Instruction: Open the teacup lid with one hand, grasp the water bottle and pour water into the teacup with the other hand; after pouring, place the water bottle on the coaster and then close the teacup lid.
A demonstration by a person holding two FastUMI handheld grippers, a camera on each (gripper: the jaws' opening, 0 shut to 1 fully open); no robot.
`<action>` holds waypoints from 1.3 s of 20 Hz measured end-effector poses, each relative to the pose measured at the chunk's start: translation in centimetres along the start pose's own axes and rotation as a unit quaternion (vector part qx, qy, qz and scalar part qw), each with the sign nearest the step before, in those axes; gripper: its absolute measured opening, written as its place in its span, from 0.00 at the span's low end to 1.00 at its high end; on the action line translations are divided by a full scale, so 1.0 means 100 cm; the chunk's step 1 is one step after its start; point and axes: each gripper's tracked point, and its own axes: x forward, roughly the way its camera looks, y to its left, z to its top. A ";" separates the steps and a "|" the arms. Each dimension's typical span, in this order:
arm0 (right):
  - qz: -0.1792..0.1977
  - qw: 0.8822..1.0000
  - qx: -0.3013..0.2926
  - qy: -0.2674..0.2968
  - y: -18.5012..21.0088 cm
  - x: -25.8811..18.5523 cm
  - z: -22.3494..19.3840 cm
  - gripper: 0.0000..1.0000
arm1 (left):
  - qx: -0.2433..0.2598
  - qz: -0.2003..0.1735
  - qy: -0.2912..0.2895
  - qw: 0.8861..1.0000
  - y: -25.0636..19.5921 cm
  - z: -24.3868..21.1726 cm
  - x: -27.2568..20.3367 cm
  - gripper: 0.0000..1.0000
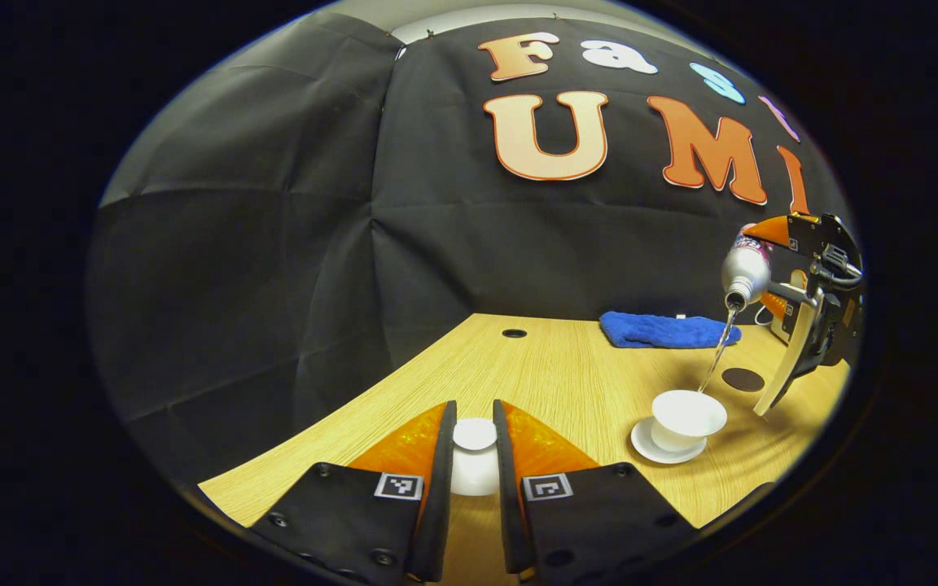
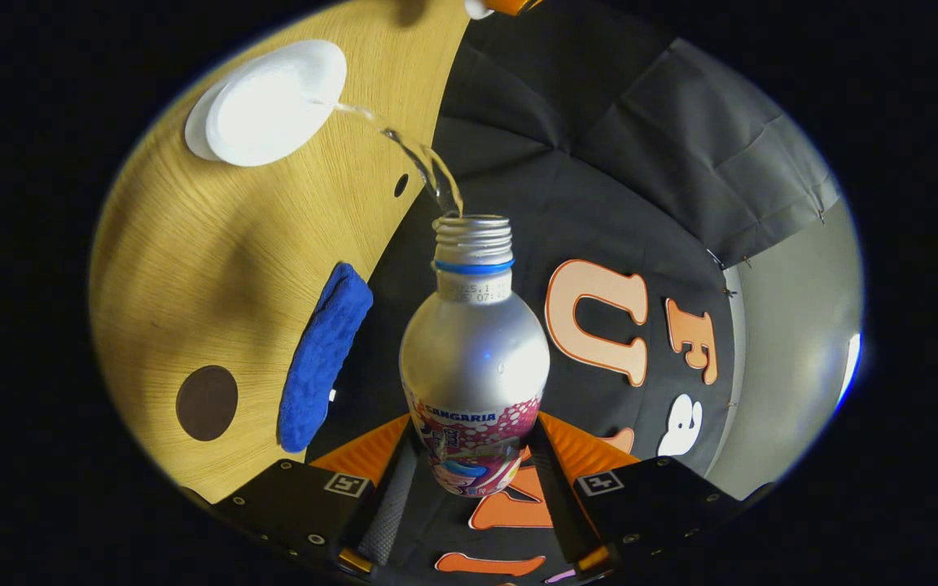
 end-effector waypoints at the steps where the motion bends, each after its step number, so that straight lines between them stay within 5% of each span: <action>1: -0.003 1.000 -0.003 0.000 -0.001 0.001 0.000 0.77 | 0.000 0.000 0.000 1.000 0.000 0.000 0.000 0.31; 26: -0.021 0.996 -0.070 -0.043 -0.015 0.001 0.012 0.77 | -0.004 -0.003 0.008 1.000 0.002 -0.002 -0.003 0.31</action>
